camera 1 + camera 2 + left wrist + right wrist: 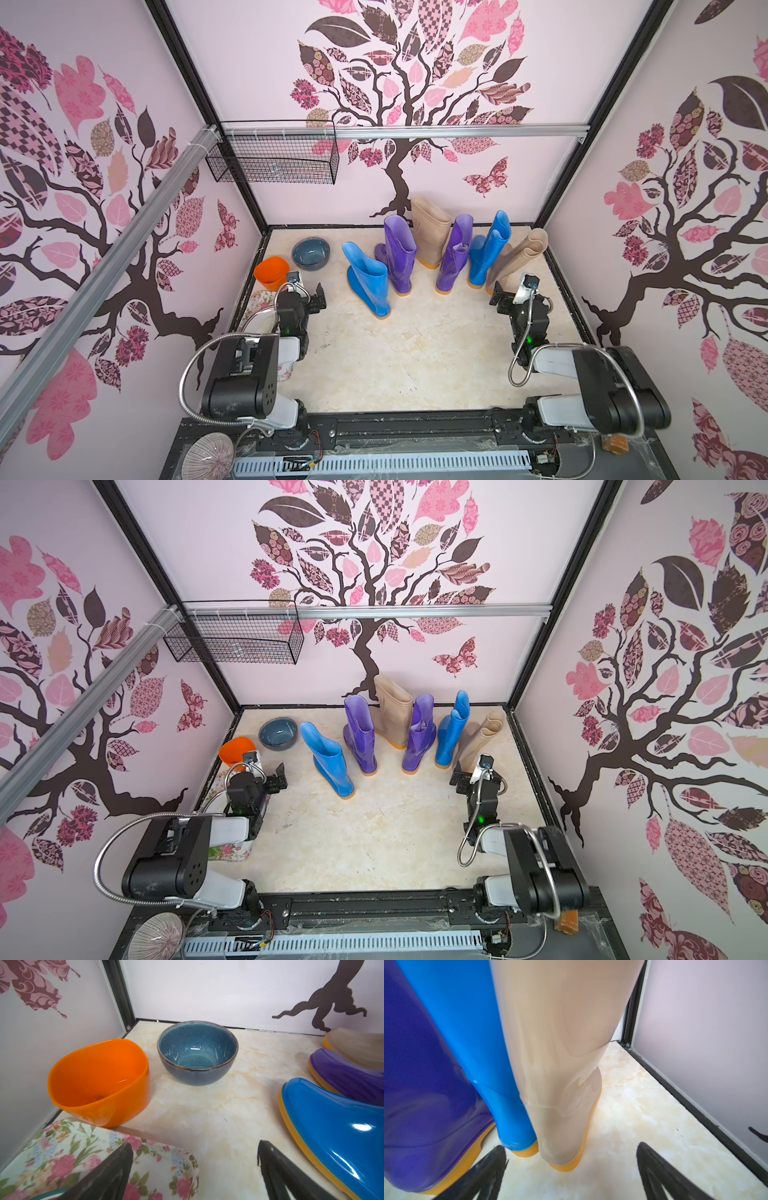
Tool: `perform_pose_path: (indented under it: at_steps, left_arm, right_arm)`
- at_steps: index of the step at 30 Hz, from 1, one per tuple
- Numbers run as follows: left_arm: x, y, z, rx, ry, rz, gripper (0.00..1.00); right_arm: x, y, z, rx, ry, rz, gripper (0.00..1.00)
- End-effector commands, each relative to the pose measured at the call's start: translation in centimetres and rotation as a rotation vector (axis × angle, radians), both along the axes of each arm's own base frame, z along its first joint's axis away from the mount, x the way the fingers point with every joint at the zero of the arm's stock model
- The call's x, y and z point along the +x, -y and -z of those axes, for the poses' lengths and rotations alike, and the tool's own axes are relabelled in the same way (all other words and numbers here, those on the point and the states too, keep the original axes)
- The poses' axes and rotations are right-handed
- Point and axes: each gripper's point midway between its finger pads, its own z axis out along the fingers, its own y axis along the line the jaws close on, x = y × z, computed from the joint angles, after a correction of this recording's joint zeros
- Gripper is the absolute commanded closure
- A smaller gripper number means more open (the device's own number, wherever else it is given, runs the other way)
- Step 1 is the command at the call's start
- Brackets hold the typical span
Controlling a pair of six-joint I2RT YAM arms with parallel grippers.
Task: Match and arrange rain boots in pairs
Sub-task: Pick up the rain boot at the center of the board.
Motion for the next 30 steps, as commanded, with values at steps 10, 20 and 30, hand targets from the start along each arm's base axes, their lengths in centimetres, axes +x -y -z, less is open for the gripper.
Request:
perform_pose_path:
  at_steps: [10, 20, 30]
  left_arm:
    - [0.0, 3.6, -16.9, -0.289, -0.113, 0.002, 0.15]
    - [-4.3, 10.5, -21.9, -0.198, -0.392, 0.013, 0.13]
    - [-4.3, 14.5, -18.9, -0.305, -0.541, -0.03, 0.1]
  right_arm:
    - [-0.7, -4.8, -12.4, 0.267, -0.137, -0.195, 0.07]
    - [-1.0, -11.5, -13.4, 0.132, -0.285, -0.394, 0.06]
    - [-1.4, -13.2, -12.0, 0.172, -0.32, -0.465, 0.05]
